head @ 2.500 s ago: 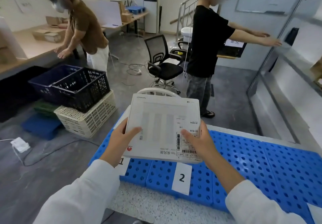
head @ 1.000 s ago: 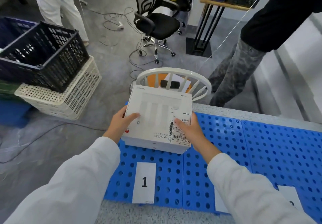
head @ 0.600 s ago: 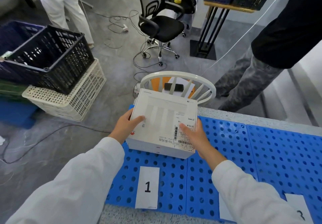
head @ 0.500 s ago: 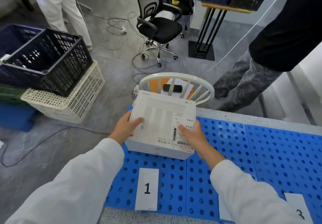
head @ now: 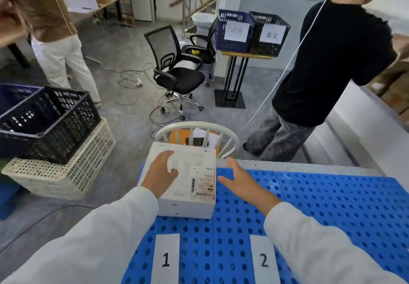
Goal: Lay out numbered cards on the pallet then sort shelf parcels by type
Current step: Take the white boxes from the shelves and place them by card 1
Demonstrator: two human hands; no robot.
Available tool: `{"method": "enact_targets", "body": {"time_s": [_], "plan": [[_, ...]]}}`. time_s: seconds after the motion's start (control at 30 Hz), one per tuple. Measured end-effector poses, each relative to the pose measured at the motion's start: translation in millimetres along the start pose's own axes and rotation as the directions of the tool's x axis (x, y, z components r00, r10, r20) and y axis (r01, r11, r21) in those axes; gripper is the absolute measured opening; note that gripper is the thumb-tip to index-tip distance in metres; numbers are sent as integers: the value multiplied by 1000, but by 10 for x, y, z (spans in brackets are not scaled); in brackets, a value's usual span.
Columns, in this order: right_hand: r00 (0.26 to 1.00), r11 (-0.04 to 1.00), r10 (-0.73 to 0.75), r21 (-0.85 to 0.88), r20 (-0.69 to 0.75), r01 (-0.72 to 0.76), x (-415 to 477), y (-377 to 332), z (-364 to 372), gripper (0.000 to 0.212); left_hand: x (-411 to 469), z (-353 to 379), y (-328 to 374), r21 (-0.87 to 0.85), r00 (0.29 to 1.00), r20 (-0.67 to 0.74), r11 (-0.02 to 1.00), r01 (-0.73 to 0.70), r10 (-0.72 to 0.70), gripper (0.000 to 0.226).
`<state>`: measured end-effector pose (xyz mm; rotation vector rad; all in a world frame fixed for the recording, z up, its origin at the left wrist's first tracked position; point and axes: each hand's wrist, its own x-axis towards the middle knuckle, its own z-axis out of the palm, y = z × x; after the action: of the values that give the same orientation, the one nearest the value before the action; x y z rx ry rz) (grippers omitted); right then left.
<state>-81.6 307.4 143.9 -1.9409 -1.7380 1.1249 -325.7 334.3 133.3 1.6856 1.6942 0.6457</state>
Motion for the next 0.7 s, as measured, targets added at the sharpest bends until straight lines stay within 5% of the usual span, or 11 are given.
{"method": "enact_targets", "body": {"time_s": [0.13, 0.27, 0.5, 0.7], "plan": [[989, 989, -103, -121, -103, 90, -416, 92, -471, 63, -223, 220, 760, 176, 936, 268, 944, -279, 227, 53], [968, 975, -108, -212, -226, 59, -1096, 344, -1037, 57, -509, 530, 1669, 273, 775, 499, 778, -566, 389, 50], [898, 944, 35, -281, -439, -175, -2708, 1028, -1921, 56, -1394, 1321, 3239, 116, 473, 597, 514, -850, 648, 50], [788, 872, 259, -215, -558, -439, -4361, 1840, -2356, 55, -2535, 2107, 4249, -18, 167, 682, 244, -969, 712, 52]]}}
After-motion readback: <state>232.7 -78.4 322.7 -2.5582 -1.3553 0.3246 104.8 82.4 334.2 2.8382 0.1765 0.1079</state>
